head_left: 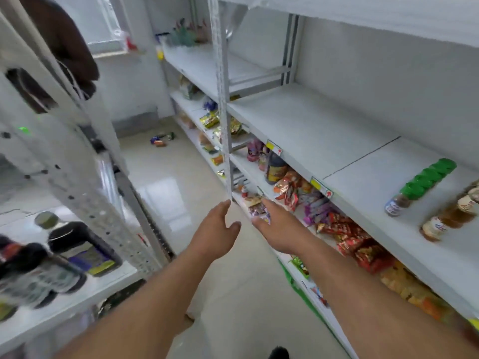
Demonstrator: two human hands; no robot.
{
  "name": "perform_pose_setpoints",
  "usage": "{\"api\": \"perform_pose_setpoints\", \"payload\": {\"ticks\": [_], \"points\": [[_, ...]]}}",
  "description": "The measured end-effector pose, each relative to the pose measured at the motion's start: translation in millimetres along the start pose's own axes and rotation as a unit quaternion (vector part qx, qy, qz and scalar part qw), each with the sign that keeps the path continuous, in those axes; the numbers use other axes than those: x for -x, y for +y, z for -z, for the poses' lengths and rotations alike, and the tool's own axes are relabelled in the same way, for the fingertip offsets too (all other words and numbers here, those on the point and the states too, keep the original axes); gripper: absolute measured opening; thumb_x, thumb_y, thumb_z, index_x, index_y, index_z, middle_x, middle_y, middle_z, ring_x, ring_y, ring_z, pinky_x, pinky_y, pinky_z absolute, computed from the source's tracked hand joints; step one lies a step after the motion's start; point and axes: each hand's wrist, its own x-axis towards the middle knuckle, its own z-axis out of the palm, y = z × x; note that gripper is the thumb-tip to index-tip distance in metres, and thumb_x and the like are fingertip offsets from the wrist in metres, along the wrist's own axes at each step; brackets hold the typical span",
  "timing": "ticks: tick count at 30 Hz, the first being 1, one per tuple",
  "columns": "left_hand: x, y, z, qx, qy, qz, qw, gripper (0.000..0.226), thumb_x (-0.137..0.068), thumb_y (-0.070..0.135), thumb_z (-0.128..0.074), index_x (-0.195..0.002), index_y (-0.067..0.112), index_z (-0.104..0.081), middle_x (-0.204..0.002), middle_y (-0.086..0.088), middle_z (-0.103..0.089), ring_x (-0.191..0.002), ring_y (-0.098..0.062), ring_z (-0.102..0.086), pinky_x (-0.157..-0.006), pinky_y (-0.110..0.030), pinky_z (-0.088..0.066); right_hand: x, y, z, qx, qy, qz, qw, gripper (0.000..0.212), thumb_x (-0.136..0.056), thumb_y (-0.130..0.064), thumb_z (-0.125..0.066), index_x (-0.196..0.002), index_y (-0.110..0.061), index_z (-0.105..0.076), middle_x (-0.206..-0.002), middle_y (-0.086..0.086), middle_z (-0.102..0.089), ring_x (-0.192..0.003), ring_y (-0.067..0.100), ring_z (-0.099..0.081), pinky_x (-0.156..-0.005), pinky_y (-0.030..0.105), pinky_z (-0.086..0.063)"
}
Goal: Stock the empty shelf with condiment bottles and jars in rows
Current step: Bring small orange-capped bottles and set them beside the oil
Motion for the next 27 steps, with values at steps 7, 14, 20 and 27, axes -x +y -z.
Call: {"api": "perform_pose_setpoints", "payload": {"ticks": [7, 14, 20, 27], "points": [[90, -46, 45, 0.063, 0.11, 0.088, 0.988, 0.069, -0.099, 0.042, -0.056, -0.159, 0.031, -0.024, -0.164, 0.012, -0.026, -0.149, -0.01, -0.028, -0.119, -0.028, -0.025, 19, -61, -57, 0.044, -0.094, 0.125, 0.987, 0.074, -0.102, -0.058, -0.044, -0.163, -0.026, -0.018, -0.17, -0.006, -0.02, -0.155, 0.014, -0.022, -0.123, 0.033, -0.021], [202, -78, 72, 0.091, 0.212, 0.213, 0.949, 0.067, -0.096, 0.037, -0.061, -0.156, 0.03, -0.031, -0.159, 0.007, -0.037, -0.139, -0.013, -0.044, -0.109, -0.023, -0.033, 68, -113, -115, 0.033, -0.192, 0.249, 0.949, 0.066, -0.103, -0.052, -0.049, -0.16, -0.027, -0.027, -0.159, -0.014, -0.033, -0.145, 0.007, -0.032, -0.116, 0.025, -0.026], [279, -102, 83, 0.067, 0.284, 0.282, 0.914, 0.065, -0.097, 0.038, -0.061, -0.155, 0.028, -0.033, -0.158, 0.006, -0.04, -0.142, -0.014, -0.04, -0.11, -0.027, -0.032, 113, -146, -167, 0.05, -0.257, 0.299, 0.918, 0.069, -0.102, -0.053, -0.05, -0.16, -0.025, -0.026, -0.166, -0.003, -0.03, -0.15, 0.018, -0.032, -0.12, 0.033, -0.027], [336, -139, 105, 0.089, 0.334, 0.312, 0.885, 0.067, -0.097, 0.032, -0.061, -0.157, 0.026, -0.032, -0.159, 0.003, -0.038, -0.143, -0.019, -0.04, -0.114, -0.035, -0.036, 146, -190, -215, 0.022, -0.266, 0.303, 0.915, 0.069, -0.098, -0.056, -0.054, -0.158, -0.032, -0.029, -0.163, -0.003, -0.036, -0.147, 0.019, -0.038, -0.119, 0.038, -0.034]]}}
